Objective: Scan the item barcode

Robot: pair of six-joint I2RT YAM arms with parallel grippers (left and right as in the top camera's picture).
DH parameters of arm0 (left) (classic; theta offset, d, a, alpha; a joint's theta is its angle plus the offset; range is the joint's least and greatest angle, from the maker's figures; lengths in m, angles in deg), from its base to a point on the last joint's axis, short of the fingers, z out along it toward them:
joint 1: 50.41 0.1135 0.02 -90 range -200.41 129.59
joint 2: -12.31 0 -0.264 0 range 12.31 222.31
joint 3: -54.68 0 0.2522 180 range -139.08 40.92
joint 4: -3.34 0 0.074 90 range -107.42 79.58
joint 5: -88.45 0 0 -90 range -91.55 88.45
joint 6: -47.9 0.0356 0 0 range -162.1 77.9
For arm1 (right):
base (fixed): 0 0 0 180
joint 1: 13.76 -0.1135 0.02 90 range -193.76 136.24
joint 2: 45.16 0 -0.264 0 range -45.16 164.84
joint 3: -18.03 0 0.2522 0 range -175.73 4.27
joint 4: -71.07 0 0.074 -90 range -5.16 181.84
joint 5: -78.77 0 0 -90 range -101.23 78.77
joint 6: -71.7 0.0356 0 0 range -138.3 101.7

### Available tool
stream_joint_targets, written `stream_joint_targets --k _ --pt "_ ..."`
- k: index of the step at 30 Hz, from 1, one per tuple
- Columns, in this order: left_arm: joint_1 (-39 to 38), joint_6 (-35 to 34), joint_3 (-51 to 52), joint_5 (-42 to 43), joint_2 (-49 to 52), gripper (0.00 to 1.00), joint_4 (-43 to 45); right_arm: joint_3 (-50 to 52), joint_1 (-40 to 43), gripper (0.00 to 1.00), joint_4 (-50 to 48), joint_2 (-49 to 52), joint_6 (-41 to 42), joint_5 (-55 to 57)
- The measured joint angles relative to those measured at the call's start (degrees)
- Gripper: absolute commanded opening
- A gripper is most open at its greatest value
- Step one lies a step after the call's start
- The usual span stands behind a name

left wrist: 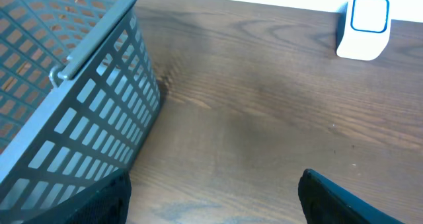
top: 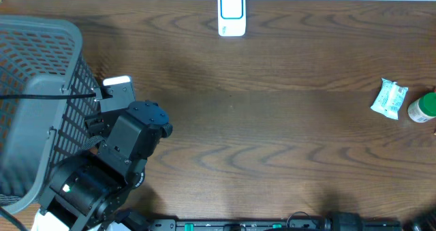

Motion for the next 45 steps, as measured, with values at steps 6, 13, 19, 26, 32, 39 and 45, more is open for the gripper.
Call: stream_joint_targets --k 6,13,19,26,32,39,45 --pt "0.0 0.0 0.0 0.0 0.0 0.81 0.0 17.0 -0.5 0.99 -7.8 -4.7 -0.1 -3.9" --pt "0.0 0.0 0.0 0.0 0.0 0.81 0.0 27.4 -0.7 0.99 -6.5 -11.9 -0.1 -4.8" --pt "0.0 0.0 0.0 0.0 0.0 0.81 0.0 39.0 -0.8 0.99 -1.9 -12.0 -0.1 -1.8" --pt "0.0 0.0 0.0 0.0 0.0 0.81 0.0 55.0 -0.8 0.99 -2.2 -12.0 2.6 2.5" --pt "0.0 0.0 0.0 0.0 0.0 0.81 0.0 58.4 -0.8 0.99 2.0 -11.9 5.3 3.7" --pt "0.0 0.0 0.0 0.0 0.0 0.82 0.0 58.4 -0.8 0.99 2.0 -11.9 5.9 4.1" --pt "0.0 0.0 0.0 0.0 0.0 0.81 0.0 58.4 -0.8 0.99 2.0 -11.9 6.1 4.1"
